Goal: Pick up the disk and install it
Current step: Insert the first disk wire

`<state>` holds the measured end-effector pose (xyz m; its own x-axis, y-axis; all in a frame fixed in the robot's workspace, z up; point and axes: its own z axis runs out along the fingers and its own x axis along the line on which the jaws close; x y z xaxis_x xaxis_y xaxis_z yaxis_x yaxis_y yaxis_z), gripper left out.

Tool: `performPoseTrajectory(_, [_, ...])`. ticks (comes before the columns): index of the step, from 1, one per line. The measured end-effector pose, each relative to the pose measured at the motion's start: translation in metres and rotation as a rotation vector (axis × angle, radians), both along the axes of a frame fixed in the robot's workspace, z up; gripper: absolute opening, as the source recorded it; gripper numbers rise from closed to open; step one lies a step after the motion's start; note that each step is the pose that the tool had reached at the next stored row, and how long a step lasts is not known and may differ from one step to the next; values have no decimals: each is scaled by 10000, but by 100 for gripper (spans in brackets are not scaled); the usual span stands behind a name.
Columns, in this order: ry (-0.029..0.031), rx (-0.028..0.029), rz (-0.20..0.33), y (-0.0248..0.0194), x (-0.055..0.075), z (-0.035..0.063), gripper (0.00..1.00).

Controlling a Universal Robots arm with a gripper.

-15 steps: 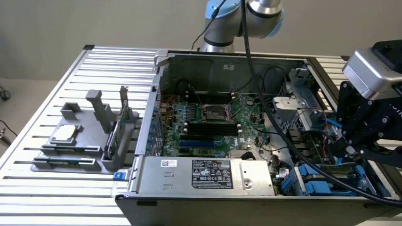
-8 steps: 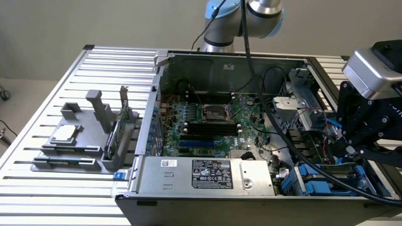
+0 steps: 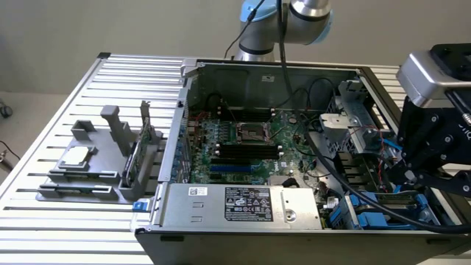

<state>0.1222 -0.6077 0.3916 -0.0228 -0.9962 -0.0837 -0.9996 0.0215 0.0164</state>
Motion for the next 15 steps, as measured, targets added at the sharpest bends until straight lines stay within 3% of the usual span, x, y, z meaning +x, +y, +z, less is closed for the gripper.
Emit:
performPoseTrajectory(10, [0, 2, -1701, 0, 0, -34, 11])
performPoseTrajectory(12, [1, 1, -2021, 0, 0, -41, 18])
performPoseTrajectory(14, [1, 1, -2330, 0, 0, -50, 18])
performPoseTrajectory(15, [1, 2, -2482, 0, 0, -56, 25])
